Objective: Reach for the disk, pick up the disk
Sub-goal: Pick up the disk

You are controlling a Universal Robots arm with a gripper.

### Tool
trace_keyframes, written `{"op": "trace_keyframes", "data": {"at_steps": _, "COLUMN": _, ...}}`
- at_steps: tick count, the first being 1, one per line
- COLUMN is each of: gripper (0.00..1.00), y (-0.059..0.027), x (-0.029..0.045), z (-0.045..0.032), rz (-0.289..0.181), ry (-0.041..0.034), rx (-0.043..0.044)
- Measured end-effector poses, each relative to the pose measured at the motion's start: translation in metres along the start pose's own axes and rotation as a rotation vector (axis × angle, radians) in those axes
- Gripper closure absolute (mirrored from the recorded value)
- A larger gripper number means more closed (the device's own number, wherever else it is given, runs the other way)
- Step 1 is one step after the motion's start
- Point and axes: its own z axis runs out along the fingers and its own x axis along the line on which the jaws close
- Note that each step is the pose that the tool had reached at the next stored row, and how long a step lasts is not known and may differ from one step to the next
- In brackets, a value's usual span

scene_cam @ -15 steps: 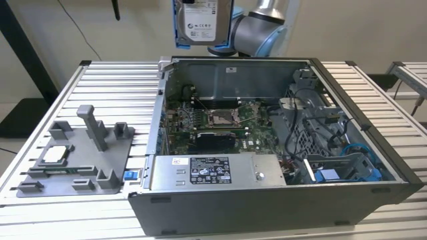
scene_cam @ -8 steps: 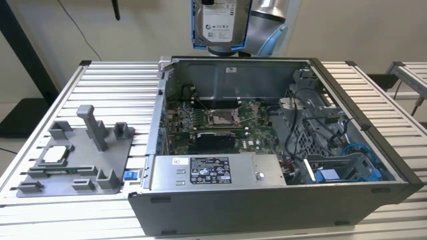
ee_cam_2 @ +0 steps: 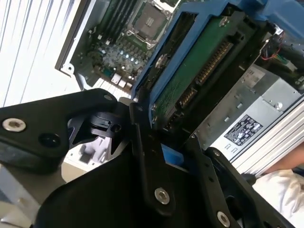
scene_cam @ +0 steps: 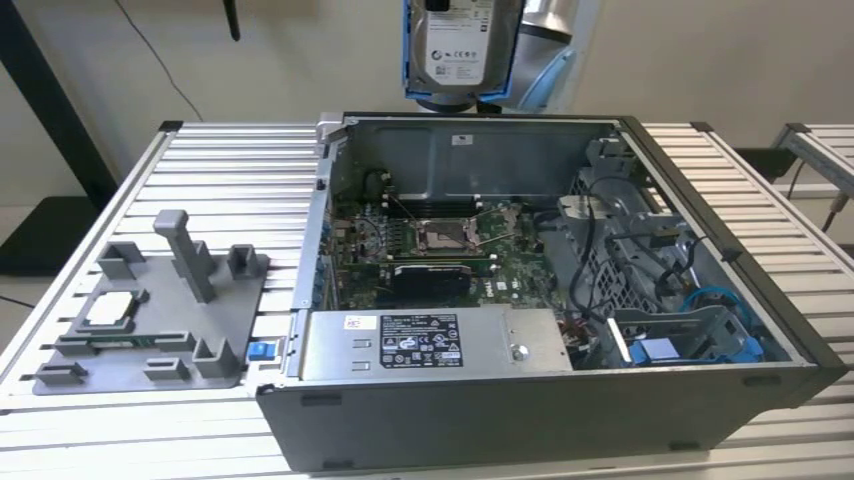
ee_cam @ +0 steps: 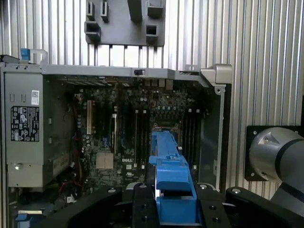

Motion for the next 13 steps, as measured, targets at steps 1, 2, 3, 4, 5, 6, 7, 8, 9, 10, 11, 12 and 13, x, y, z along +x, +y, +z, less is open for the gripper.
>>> {"op": "trace_keyframes", "data": {"at_steps": 1, "gripper": 1.0, "y": -0.0036, "x": 0.0, "z": 0.0001, "rz": 0.0, "ry": 0.0001, "rx": 0.0}}
{"op": "trace_keyframes", "data": {"at_steps": 2, "gripper": 1.0, "y": -0.0072, "x": 0.0, "z": 0.0003, "rz": 0.0, "ry": 0.0, "rx": 0.0}}
{"op": "trace_keyframes", "data": {"at_steps": 3, "gripper": 1.0, "y": -0.0108, "x": 0.0, "z": 0.0005, "rz": 0.0, "ry": 0.0, "rx": 0.0}}
{"op": "trace_keyframes", "data": {"at_steps": 4, "gripper": 1.0, "y": -0.0144, "x": 0.0001, "z": 0.0007, "rz": 0.0, "ry": 0.0, "rx": 0.0}}
{"op": "trace_keyframes", "data": {"at_steps": 5, "gripper": 1.0, "y": -0.0182, "x": 0.0001, "z": 0.0008, "rz": 0.0, "ry": 0.0, "rx": 0.0}}
{"op": "trace_keyframes", "data": {"at_steps": 6, "gripper": 1.0, "y": -0.0221, "x": 0.0001, "z": 0.001, "rz": 0.0, "ry": 0.0, "rx": 0.0}}
{"op": "trace_keyframes", "data": {"at_steps": 7, "gripper": 1.0, "y": -0.0258, "x": 0.0001, "z": 0.0012, "rz": 0.0, "ry": 0.0, "rx": 0.0001}}
{"op": "trace_keyframes", "data": {"at_steps": 8, "gripper": 1.0, "y": -0.0298, "x": 0.0001, "z": 0.0013, "rz": 0.0, "ry": -0.0001, "rx": 0.0}}
{"op": "trace_keyframes", "data": {"at_steps": 9, "gripper": 1.0, "y": -0.0337, "x": 0.0001, "z": 0.0015, "rz": 0.0, "ry": 0.0, "rx": 0.0}}
{"op": "trace_keyframes", "data": {"at_steps": 10, "gripper": 1.0, "y": -0.0374, "x": 0.0001, "z": 0.0017, "rz": 0.0, "ry": 0.0, "rx": 0.0}}
{"op": "trace_keyframes", "data": {"at_steps": 11, "gripper": 1.0, "y": -0.0415, "x": 0.0001, "z": 0.0019, "rz": 0.0, "ry": 0.0, "rx": 0.0}}
{"op": "trace_keyframes", "data": {"at_steps": 12, "gripper": 1.0, "y": -0.0455, "x": 0.0001, "z": 0.0021, "rz": 0.0, "ry": 0.0, "rx": 0.0}}
{"op": "trace_keyframes", "data": {"at_steps": 13, "gripper": 1.0, "y": -0.049, "x": 0.0002, "z": 0.0024, "rz": 0.0, "ry": -0.0001, "rx": 0.0}}
